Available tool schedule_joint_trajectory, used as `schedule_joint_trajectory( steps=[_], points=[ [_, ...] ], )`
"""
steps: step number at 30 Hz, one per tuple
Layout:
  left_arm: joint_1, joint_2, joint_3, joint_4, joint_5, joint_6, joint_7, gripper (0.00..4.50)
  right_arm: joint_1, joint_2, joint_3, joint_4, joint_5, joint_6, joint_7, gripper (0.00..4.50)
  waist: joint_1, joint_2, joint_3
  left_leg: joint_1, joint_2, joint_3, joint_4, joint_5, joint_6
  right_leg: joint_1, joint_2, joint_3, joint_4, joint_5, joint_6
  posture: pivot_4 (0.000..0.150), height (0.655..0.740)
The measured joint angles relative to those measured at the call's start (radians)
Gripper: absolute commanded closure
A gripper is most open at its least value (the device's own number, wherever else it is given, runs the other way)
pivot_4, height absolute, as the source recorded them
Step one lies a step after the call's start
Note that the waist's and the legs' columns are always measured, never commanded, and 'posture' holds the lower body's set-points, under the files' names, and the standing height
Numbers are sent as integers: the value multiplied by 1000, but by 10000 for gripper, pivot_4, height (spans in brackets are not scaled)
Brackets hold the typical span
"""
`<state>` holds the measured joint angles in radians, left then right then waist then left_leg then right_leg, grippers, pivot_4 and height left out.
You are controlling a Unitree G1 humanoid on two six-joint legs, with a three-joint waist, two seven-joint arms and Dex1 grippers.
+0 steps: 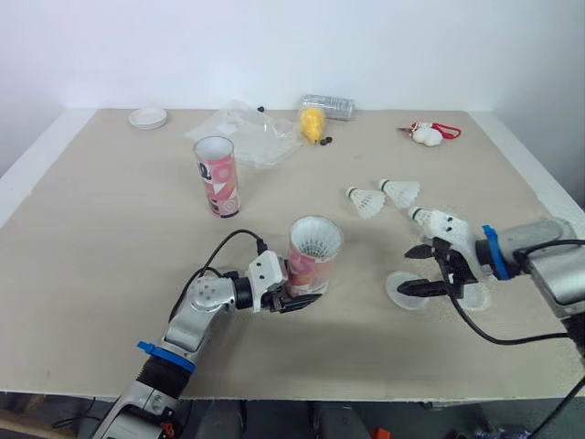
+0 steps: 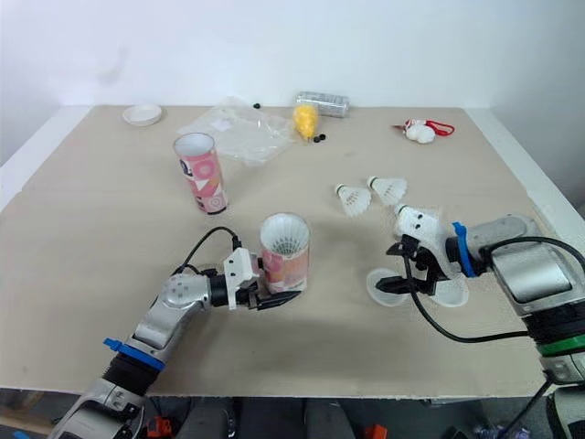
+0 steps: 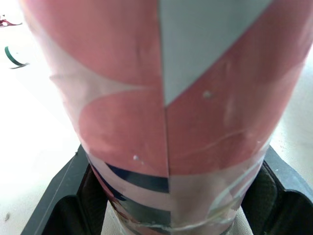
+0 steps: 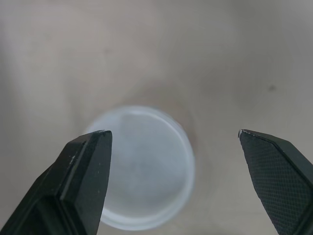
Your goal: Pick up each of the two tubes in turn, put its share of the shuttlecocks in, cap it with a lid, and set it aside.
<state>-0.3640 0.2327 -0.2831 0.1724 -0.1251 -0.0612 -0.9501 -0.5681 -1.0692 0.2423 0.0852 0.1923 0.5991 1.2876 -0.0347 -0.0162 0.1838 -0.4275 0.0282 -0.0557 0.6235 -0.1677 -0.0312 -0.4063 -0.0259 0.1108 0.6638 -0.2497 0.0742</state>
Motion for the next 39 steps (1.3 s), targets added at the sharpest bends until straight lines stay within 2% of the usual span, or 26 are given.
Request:
schedule_joint_trajectory(
  steps=[3, 5, 7, 8, 10, 12, 14, 15, 25, 32, 35, 39],
  points=[
    [0, 7, -3, 0, -3, 2, -6, 14097, -27, 0, 29, 31, -34, -4, 22, 675, -1, 0, 0, 0, 0, 0, -1, 0, 0, 0, 0, 0, 0, 0, 0, 1500, 7400],
    [0, 8, -6, -5, -14, 27, -18, 14097, -32, 0, 45, 41, -62, -12, 42, 6967, -2, 0, 0, 1, 0, 0, -1, 0, 0, 0, 0, 0, 0, 0, 0, 1500, 7400],
    [0, 9, -6, -6, -15, 31, -19, 14097, -35, -1, 53, 42, -71, -14, 45, 10355, -3, 0, 0, 1, 0, 0, -1, 0, 0, 0, 0, 0, 0, 0, 1, 1500, 7400],
    [-1, 18, -12, -11, -22, 46, -32, 14097, -43, -1, 68, 57, -102, -43, 54, 16840, -5, 1, 0, 1, 0, 0, -2, 0, 0, 0, 0, 0, 0, 0, 1, 1500, 7400],
    [-1, 22, -13, -13, -22, 47, -40, 14097, -49, -1, 73, 66, -122, -58, 58, 22386, -6, 1, 0, 1, 0, 0, -2, 0, 0, 0, 0, 0, 0, 0, 0, 1500, 7400],
    [-1, 24, -13, -12, -22, 46, -41, 14097, -53, -1, 74, 75, -141, -81, 64, 31396, -8, 1, -1, 2, 0, 0, -2, 0, 0, 1, 0, 0, 0, 0, 0, 1500, 7400],
    [-5, 26, -14, -6, -22, 42, -42, 14097, -56, -1, 74, 80, -161, -99, 67, 42630, -10, 1, -1, 2, 0, 0, -2, 0, 0, 1, 0, 0, 0, 0, 0, 1500, 7400],
    [-5, 26, -13, -4, -22, 41, -43, 14097, -57, -1, 74, 81, -162, -103, 69, 43939, -10, 1, -1, 3, 0, 0, -2, 0, 0, 2, 0, 0, 0, -1, -1, 1500, 7400],
    [-22, 32, -14, 16, -22, 37, -60, 14097, -58, 8, 65, 84, -180, -133, 82, 43939, -12, 0, -1, 4, 0, 0, -2, 0, 0, 3, 0, 0, 0, 0, -1, 1500, 7400],
    [-32, 38, -14, 33, -23, 36, -66, 14097, -86, 108, -77, -13, -21, -194, 88, 43939, -12, 1, -1, 4, 0, 0, -1, 0, 0, 3, 0, 0, 0, 0, 0, 1500, 7400],
    [-36, 38, -13, 41, -29, 37, -70, 14097, -166, 119, -145, -58, 72, -197, 111, 43939, -13, 1, -1, 4, 0, 0, -1, 0, 0, 3, 1, 0, 0, 0, -1, 1500, 7400],
    [-45, 37, -13, 54, -32, 36, -79, 14097, -274, 105, -187, -61, 121, -206, 150, 43939, -12, 0, -1, 4, 1, -1, -1, 0, 0, 3, 1, 0, 0, 0, -1, 1500, 7400]
  ],
)
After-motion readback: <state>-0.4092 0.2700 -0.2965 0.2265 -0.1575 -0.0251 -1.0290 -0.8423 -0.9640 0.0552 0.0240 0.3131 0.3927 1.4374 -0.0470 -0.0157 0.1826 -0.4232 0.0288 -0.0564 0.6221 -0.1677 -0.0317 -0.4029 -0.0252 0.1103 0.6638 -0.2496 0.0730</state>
